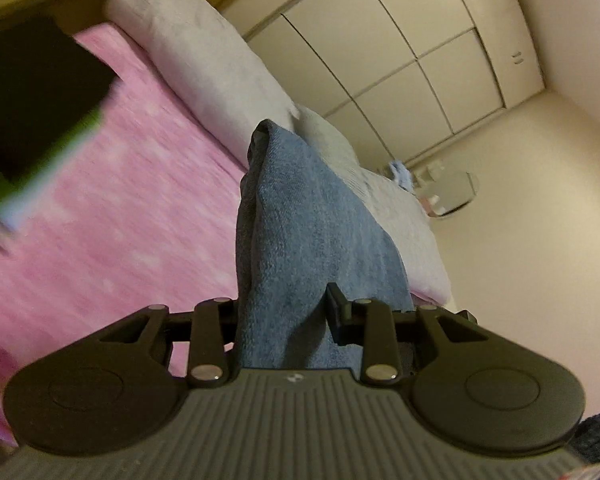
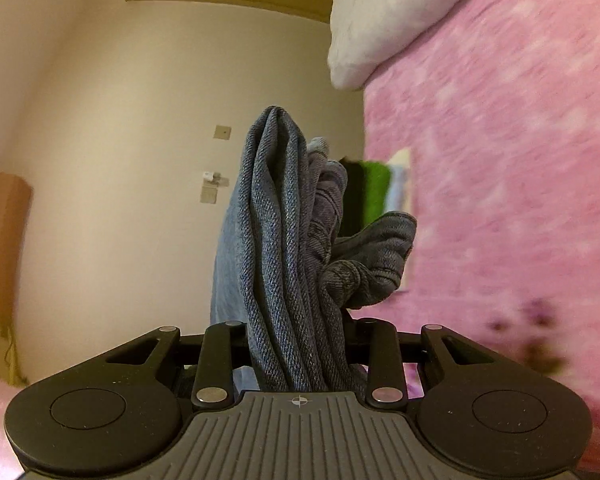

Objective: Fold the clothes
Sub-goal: 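Carry the jeans bundle with both grippers over the stack of folded clothes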

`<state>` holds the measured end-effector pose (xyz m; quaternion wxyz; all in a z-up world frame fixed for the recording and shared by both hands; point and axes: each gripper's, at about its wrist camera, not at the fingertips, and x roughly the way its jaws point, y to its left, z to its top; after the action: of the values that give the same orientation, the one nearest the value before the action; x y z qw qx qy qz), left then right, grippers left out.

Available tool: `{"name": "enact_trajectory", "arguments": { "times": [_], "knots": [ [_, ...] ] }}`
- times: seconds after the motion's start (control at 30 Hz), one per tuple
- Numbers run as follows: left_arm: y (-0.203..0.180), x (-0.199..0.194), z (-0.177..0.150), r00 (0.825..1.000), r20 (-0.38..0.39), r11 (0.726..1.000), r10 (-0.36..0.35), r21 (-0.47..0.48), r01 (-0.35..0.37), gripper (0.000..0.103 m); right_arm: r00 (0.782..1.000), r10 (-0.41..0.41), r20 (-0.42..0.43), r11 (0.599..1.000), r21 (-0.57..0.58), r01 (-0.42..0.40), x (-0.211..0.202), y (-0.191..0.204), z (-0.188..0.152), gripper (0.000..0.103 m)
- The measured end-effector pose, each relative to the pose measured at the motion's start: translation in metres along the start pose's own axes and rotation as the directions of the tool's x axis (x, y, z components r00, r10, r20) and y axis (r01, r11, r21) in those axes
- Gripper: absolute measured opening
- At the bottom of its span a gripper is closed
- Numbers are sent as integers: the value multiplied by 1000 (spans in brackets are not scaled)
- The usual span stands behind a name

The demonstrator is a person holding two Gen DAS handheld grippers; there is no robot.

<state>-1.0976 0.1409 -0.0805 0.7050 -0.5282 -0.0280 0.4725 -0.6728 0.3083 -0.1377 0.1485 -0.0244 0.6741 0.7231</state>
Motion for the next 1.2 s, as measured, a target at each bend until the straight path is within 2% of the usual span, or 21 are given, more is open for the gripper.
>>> {"name": "enact_trajectory", "arguments": {
  "times": [0.13, 0.23, 0.37, 0.5, 0.73, 0.87, 1.2],
  "knots": [
    [52, -42, 80, 999, -22, 1000, 29, 13, -28, 29, 1000, 23, -2, 999, 44, -22, 110, 24, -9, 31],
    [90, -59, 129, 999, -18, 999, 41, 6, -41, 29, 1000, 26, -2, 998, 63, -25, 174, 34, -2, 31],
    [138, -64, 183, 998, -20, 998, 55, -8, -56, 28, 1000, 19, 2, 995, 93, -19, 253, 38, 9, 31],
    [182, -52, 228, 996, -39, 997, 77, -8, -77, 29, 1000, 3, 18, 991, 133, -5, 310, 27, 24, 31],
    [242, -4, 262, 994, -92, 997, 58, -52, -63, 29, 998, -55, 32, 983, 179, 49, 352, 3, 55, 31],
    [259, 14, 283, 991, -121, 997, 54, -48, -60, 29, 995, -89, 53, 975, 210, 76, 365, -9, 73, 31],
    [288, 50, 323, 981, -184, 998, 66, -6, -69, 29, 985, -111, 130, 956, 284, 70, 390, -34, 104, 31]
  ]
}}
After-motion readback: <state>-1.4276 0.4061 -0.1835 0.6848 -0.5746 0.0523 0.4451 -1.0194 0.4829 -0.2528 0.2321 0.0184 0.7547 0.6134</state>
